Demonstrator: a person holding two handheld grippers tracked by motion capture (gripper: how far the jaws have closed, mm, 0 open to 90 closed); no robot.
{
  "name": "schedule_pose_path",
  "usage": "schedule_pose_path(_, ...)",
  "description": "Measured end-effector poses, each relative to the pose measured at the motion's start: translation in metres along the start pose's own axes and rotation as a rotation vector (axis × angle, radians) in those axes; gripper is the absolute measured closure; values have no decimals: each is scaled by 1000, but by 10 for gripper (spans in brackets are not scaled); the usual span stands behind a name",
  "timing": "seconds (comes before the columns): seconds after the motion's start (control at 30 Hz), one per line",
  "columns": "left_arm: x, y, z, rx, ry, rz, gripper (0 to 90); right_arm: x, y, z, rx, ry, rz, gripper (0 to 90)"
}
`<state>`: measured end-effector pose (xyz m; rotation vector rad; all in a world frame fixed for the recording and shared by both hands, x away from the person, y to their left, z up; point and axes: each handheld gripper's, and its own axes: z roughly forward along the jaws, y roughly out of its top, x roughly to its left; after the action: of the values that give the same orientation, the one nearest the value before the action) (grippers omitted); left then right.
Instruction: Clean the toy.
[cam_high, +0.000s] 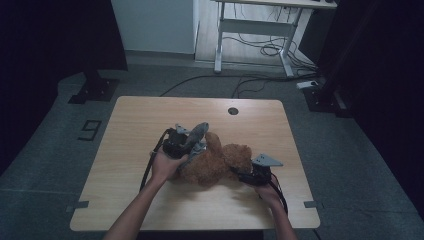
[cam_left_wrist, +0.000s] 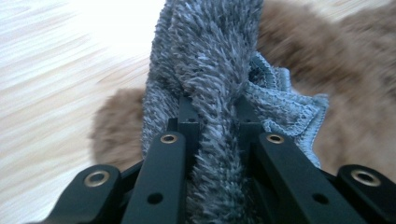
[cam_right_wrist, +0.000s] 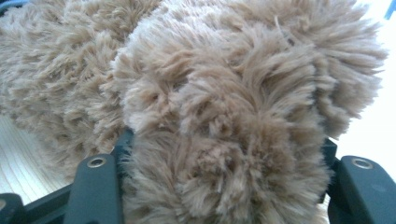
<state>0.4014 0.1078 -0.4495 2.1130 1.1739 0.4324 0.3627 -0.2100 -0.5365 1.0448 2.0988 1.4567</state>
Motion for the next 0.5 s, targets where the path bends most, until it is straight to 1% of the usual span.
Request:
schedule_pose_path(0.13, 13, -16, -5, -2, 13, -28, 782, 0, 0, 0, -2, -2, 3, 361)
schedule_pose_path(0.23, 20, -24, -7, 10, 38, -44, 782, 1, 0, 0, -2, -4, 4, 361)
schedule_pose_path(0.3, 25, -28, -8, 24, 45, -56, 781, 0, 0, 0, -3, -4, 6, 361)
schedule_pose_path(0.37, 29, -28, -10, 31, 50, -63, 780, 0, 0, 0, -2, -3, 5, 361)
schedule_pose_path(0.4, 31, -27, -12, 26, 47, -72, 779, 0, 0, 0, -2, -3, 5, 361)
schedule_pose_path(0.47, 33, -21, -19, 3, 34, -89, 778, 0, 0, 0, -3, -3, 7, 361)
schedule_pose_path(0.5, 33, -18, -23, -7, 25, -89, 778, 0, 0, 0, -3, -2, 7, 360)
